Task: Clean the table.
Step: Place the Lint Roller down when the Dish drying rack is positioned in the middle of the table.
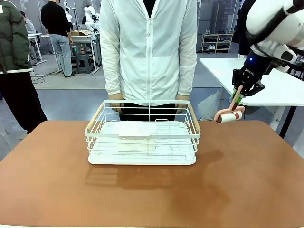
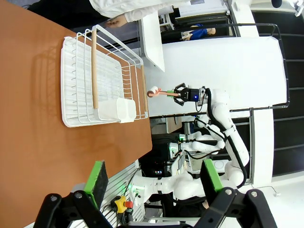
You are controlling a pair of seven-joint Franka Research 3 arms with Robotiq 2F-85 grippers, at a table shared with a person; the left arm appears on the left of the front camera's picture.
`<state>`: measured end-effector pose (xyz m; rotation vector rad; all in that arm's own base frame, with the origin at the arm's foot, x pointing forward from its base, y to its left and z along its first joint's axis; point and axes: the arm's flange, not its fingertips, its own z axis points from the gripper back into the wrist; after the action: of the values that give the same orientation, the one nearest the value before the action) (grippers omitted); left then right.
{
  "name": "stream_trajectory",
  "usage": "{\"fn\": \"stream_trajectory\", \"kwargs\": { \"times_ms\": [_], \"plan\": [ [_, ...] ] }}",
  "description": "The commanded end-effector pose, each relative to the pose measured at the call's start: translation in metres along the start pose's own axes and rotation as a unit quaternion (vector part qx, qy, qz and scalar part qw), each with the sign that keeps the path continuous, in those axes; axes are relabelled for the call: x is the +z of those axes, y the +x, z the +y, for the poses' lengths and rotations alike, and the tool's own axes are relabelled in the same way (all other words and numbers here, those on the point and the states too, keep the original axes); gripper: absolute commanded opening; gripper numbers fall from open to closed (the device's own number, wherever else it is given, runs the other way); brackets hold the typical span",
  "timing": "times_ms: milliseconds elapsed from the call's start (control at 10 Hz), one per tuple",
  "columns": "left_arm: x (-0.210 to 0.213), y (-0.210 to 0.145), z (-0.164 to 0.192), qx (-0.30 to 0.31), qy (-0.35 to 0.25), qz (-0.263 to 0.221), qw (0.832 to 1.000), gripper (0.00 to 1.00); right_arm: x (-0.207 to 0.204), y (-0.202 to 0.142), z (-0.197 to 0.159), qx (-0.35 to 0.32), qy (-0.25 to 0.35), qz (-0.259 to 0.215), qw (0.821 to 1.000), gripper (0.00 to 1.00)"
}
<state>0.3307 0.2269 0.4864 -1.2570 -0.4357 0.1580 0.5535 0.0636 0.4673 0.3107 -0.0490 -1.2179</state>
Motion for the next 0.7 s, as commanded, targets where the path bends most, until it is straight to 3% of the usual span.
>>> {"fn": "stream_trajectory", "kwargs": {
  "times_ms": [0,300,600],
  "plan": [
    [0.002,-0.001,-0.001,-0.004,-0.008,-0.002,1.000,1.00,-0.023,-0.019,-0.018,-0.025,0.044,-0.070,0.996,0.21],
    [0.002,-0.001,-0.001,-0.004,-0.008,-0.002,1.000,1.00,-0.048,-0.013,-0.030,-0.075,0.071,-0.082,0.991,0.21],
    [0.002,-0.001,-0.001,-0.004,-0.008,-0.002,1.000,1.00,-0.071,-0.001,-0.042,-0.118,0.073,-0.054,0.989,0.21]
  ]
}}
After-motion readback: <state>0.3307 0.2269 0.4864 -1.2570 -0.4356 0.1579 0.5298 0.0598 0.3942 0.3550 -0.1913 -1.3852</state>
